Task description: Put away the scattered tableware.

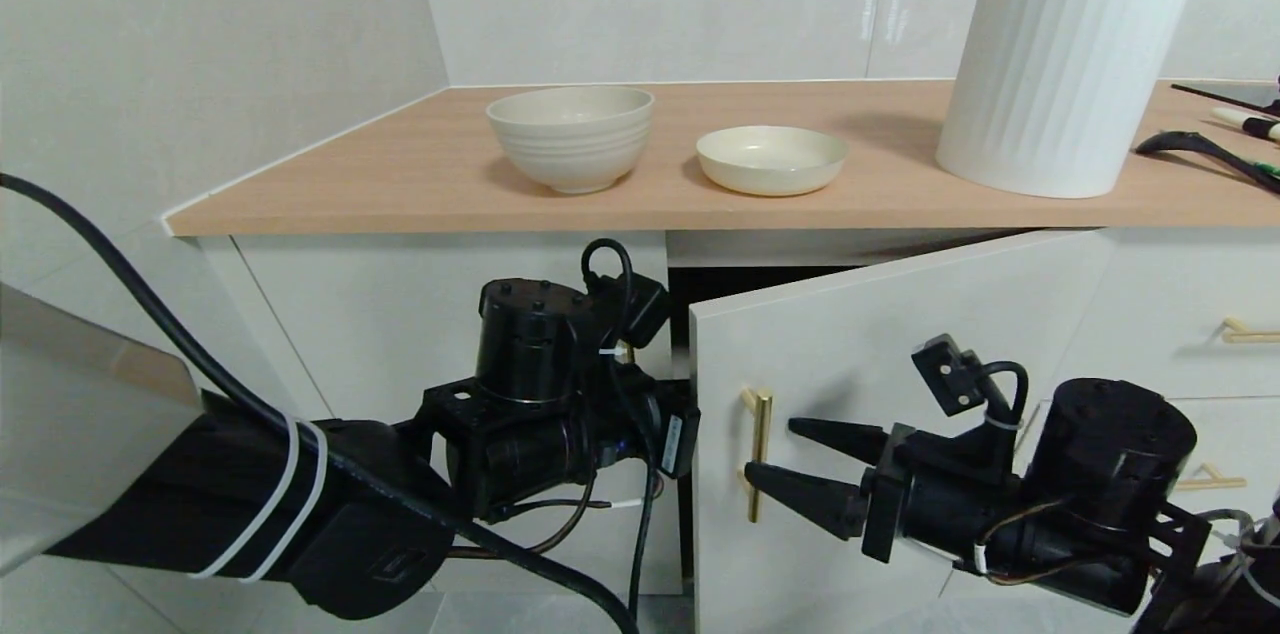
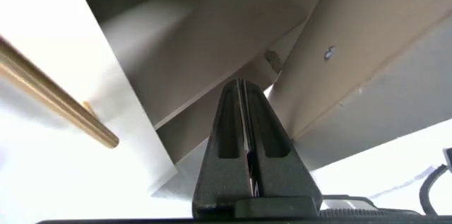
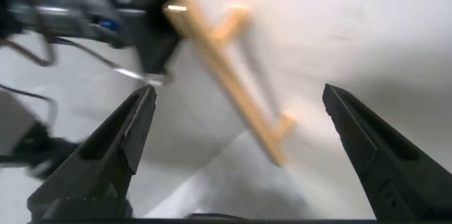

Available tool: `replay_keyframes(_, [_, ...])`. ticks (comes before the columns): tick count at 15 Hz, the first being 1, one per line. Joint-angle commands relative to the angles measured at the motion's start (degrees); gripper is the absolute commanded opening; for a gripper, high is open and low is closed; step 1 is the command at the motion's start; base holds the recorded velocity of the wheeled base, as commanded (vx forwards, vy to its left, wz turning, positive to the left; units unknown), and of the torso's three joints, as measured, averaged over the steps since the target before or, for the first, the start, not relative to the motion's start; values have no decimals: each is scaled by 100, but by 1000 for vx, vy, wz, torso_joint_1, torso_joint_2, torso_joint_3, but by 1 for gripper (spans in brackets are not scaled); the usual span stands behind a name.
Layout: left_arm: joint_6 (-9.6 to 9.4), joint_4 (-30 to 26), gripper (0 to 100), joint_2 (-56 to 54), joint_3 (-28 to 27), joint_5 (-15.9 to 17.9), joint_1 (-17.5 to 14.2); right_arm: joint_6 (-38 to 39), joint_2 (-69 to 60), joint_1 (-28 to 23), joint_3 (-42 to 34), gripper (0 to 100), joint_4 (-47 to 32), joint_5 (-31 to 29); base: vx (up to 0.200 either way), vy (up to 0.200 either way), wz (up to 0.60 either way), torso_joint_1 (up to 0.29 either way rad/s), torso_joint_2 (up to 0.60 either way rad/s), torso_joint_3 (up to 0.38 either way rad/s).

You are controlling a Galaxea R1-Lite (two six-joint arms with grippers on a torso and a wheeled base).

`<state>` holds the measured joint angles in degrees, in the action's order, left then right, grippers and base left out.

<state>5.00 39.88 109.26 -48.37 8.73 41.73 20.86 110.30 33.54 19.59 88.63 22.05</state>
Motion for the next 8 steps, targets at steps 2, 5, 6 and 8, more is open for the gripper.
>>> replay_keyframes(2, [19, 117, 0, -2, 56, 32, 37, -363, -844, -269, -1019, 100, 6, -113, 0, 0, 0, 0, 0, 0])
replay_keyframes(5, [28, 565, 0, 139, 179, 50, 37, -1805, -1221, -541, -1906, 100, -30, -2126, 0, 0, 0, 0, 0, 0])
replay_keyframes(6, [19, 609, 0, 165, 179, 32, 37, -1787, -1538, -392, -1959, 100, -117, -2276, 0, 0, 0, 0, 0, 0])
replay_keyframes(8, [19, 618, 0, 104, 249, 32, 37, -1752, -2338, -365, -1959, 100, -777, -2276, 0, 0, 0, 0, 0, 0])
